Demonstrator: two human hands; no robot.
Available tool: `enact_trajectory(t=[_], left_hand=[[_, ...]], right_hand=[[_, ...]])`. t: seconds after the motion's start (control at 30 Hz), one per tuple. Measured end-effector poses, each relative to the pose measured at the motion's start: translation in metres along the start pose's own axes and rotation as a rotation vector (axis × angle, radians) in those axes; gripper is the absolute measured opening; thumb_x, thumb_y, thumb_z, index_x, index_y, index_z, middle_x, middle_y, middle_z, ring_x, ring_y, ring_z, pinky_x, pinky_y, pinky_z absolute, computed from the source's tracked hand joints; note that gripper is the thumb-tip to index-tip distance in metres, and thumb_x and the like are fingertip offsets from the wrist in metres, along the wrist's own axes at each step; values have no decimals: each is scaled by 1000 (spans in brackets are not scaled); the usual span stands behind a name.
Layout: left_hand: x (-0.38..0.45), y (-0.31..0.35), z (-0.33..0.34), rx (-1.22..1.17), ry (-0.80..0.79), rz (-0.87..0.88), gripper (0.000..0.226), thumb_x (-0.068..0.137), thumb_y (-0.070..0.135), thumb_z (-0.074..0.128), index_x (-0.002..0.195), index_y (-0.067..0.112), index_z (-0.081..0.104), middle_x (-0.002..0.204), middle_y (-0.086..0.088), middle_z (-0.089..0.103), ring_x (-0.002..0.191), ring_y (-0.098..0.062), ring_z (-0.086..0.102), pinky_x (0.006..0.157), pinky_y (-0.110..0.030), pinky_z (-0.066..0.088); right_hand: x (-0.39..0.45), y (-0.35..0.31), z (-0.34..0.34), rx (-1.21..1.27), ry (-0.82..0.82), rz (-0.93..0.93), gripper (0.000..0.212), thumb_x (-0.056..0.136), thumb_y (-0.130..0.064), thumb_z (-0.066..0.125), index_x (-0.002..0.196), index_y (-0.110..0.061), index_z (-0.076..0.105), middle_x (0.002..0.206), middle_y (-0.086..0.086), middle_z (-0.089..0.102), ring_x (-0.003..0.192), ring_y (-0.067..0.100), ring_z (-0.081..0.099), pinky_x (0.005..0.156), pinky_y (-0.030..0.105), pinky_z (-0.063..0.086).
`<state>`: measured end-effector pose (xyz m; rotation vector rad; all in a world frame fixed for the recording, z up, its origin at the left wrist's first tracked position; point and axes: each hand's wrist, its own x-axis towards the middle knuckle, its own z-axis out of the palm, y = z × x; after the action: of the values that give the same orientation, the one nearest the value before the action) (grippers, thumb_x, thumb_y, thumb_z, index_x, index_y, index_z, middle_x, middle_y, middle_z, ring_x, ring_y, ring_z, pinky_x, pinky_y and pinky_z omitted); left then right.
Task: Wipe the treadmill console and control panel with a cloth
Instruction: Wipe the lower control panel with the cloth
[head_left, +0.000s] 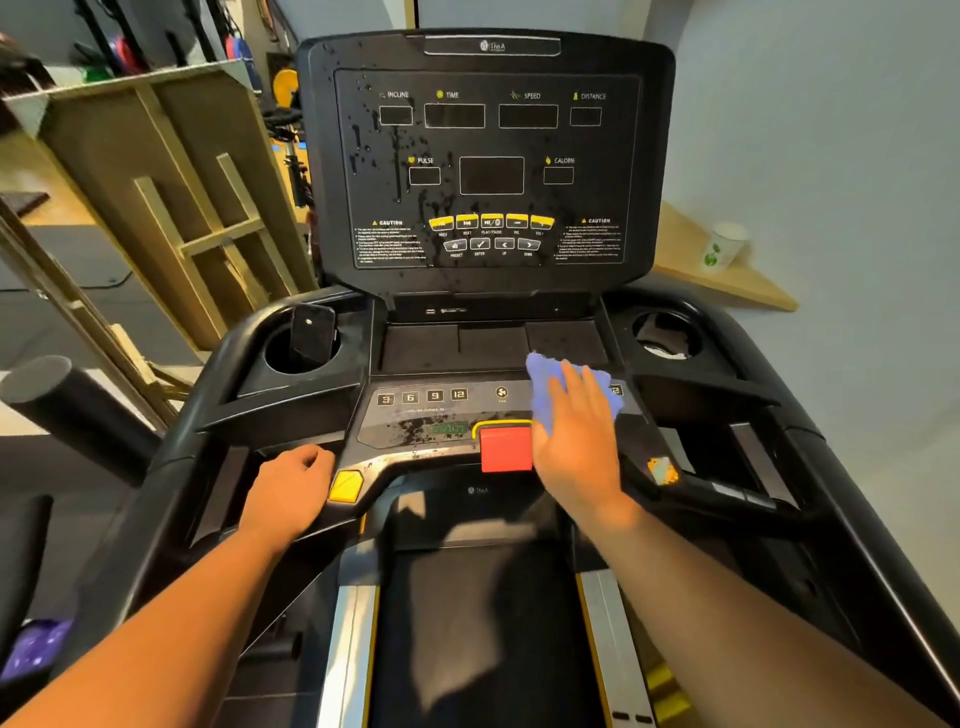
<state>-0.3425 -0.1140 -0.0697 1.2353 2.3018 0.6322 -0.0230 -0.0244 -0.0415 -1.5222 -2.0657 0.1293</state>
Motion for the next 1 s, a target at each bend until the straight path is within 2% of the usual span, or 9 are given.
enact_trajectory(t=[0.13, 0.23, 0.33, 0.47, 0.53, 0.6, 0.73, 0.83, 1.0], left_hand=[[1, -1, 1, -26, 8, 1, 35, 102, 32, 48, 80, 14, 69, 79, -5, 71, 79, -26, 66, 78, -44, 53], [-1, 0, 2, -45, 7, 3, 34, 103, 29, 48, 81, 13, 69, 78, -8, 70, 79, -27, 66, 71, -38, 49], [-2, 2, 1, -68, 8, 9, 35, 104, 29, 49, 80, 12, 68, 77, -8, 70, 79, -27, 67, 71, -38, 50], [-4, 5, 0, -64, 9, 0, 35, 104, 28, 48, 79, 13, 67, 76, -7, 70, 78, -26, 66, 70, -37, 49], [-4, 6, -1, -68, 10, 0, 35, 104, 28, 48, 79, 13, 67, 76, -7, 70, 78, -25, 66, 70, -37, 49], [-5, 5, -1, -70, 6, -1, 35, 104, 28, 49, 80, 14, 68, 77, -6, 71, 78, -24, 67, 72, -39, 51], [-4, 4, -2, -73, -5, 1, 34, 105, 29, 49, 80, 15, 68, 77, -6, 71, 79, -24, 68, 73, -41, 53], [-5, 4, -2, -72, -13, -2, 34, 104, 28, 49, 80, 16, 69, 78, -4, 71, 78, -21, 67, 67, -33, 48], [-4, 4, -3, -73, -4, -8, 34, 102, 30, 49, 78, 16, 68, 77, -5, 71, 78, -23, 66, 68, -35, 47]], right_hand=[[10, 23, -38, 573, 206, 743, 38, 102, -31, 48, 116, 2, 61, 110, 25, 66, 105, 41, 63, 82, 39, 49], [19, 30, -72, 979, 391, 1045, 33, 100, -21, 51, 123, 1, 60, 111, 23, 68, 96, 38, 67, 64, 28, 46], [24, 15, -75, 793, 365, 851, 36, 106, -25, 40, 137, -12, 54, 120, 10, 65, 95, 18, 63, 68, 20, 46], [2, 0, -18, 117, 24, 110, 51, 103, -30, 36, 152, -18, 33, 146, 7, 47, 137, 21, 42, 114, 39, 36], [-11, -9, 14, -122, -63, 105, 60, 101, -40, 42, 152, -13, 31, 160, 13, 30, 149, 35, 23, 122, 52, 23], [-22, -29, 26, -134, -149, 100, 67, 102, -47, 38, 157, -15, 21, 167, 9, 15, 154, 31, 8, 125, 46, 5], [-33, -32, 22, -143, -260, -242, 66, 99, -50, 35, 154, -14, 33, 161, 4, 33, 144, 26, 38, 119, 47, 31], [-33, 12, 3, -80, -291, -140, 65, 99, -43, 49, 154, -15, 30, 161, 2, 32, 147, 24, 32, 120, 47, 30], [-31, 15, 4, -125, -26, 257, 68, 99, -47, 43, 155, -10, 28, 162, 10, 30, 152, 30, 20, 123, 52, 20]])
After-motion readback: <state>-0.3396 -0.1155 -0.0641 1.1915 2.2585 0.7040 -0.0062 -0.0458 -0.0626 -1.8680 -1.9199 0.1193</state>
